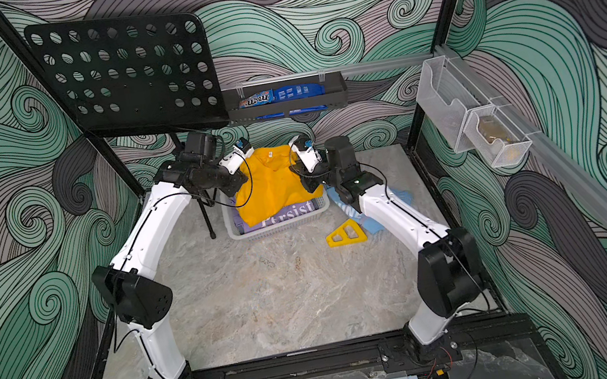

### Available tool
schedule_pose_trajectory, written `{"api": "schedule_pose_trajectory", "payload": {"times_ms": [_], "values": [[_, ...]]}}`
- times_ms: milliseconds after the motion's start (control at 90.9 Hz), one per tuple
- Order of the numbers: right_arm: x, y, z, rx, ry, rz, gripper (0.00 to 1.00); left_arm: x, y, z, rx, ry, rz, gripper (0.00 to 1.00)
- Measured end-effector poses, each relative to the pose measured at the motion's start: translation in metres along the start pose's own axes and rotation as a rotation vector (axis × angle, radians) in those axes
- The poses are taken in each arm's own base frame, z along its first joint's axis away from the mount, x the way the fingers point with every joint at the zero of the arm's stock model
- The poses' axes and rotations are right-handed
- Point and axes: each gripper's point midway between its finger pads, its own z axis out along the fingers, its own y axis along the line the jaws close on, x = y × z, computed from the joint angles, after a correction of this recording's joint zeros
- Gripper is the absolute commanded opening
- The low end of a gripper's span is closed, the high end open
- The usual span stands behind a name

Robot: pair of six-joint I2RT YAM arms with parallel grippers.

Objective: Put the folded t-shirts into the basket
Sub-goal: Place the T-shirt in the bin.

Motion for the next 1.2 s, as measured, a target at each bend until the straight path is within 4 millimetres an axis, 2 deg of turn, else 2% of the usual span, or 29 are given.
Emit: {"api": "schedule_pose_trajectory", "payload": {"times_ms": [132,275,660,847,946,1068,1200], "values": [[0.016,-0.001,0.019,-0.011,0.037,0.025,0.0,0.007,0.013,0.014,-0.009,0.021,0.0,0.0],[0.029,0.001,0.028,-0.022,0.066,0.04,0.0,0.013,0.016,0.021,-0.003,0.041,0.001,0.0],[0.047,0.002,0.025,-0.053,0.138,0.051,0.0,0.036,-0.009,0.018,0.117,0.128,-0.049,0.0],[0.048,-0.003,0.032,-0.058,0.147,0.039,0.0,0.041,-0.011,0.02,0.123,0.151,-0.065,0.0],[0.06,-0.008,0.042,-0.052,0.171,0.044,0.0,0.047,-0.004,0.032,0.094,0.178,-0.061,0.0],[0.081,-0.015,0.057,-0.037,0.211,0.054,0.0,0.06,0.008,0.059,0.043,0.227,-0.042,0.0],[0.1,-0.025,0.071,-0.012,0.24,0.058,0.05,0.067,0.021,0.081,-0.013,0.244,-0.018,0.01]]}}
